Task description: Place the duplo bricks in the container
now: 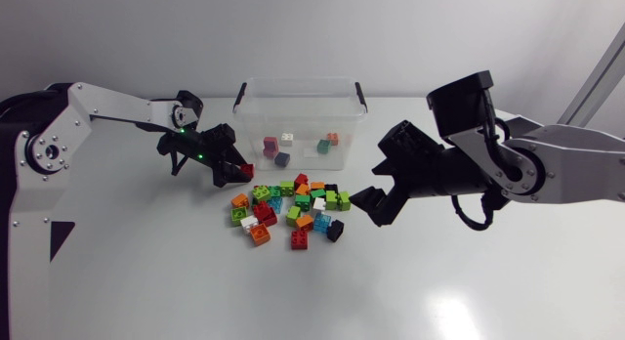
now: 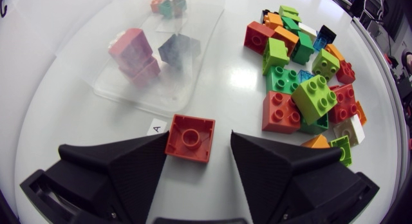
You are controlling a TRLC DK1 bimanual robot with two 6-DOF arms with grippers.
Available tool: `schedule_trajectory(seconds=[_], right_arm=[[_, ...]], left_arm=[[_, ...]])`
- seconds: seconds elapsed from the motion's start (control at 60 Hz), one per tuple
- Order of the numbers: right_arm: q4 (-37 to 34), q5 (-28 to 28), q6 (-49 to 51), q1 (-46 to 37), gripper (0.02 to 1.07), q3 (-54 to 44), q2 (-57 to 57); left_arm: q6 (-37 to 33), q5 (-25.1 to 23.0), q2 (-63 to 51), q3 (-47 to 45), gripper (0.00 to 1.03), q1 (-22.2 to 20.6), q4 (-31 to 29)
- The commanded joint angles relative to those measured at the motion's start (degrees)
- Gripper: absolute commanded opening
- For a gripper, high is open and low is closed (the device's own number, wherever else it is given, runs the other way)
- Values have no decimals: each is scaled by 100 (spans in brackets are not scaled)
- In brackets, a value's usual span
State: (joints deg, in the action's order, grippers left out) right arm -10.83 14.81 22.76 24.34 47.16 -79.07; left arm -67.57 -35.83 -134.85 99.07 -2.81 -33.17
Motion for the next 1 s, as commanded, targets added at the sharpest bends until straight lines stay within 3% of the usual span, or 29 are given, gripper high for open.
schedule_trajectory(seconds=[0.0, 0.267, 0.367, 0.667, 0.983], right_arm=[[55, 13, 114, 36, 102, -163, 49], [213, -22, 18, 36, 102, -40, -355], [222, -285, -176, 36, 102, 197, -698], [-244, -927, -949, 106, 98, 1059, -1779], [-1088, -1375, -1740, 273, 94, 1876, -2561]], left_arm=[[-169, -90, -165, 157, 47, -18, -102], [-327, -90, -24, 87, 35, 44, -603], [-318, -82, 275, -265, 33, 35, -594], [51, -82, 1391, -1214, 29, -27, -427], [1053, -73, 2630, -1988, 26, -62, 188]])
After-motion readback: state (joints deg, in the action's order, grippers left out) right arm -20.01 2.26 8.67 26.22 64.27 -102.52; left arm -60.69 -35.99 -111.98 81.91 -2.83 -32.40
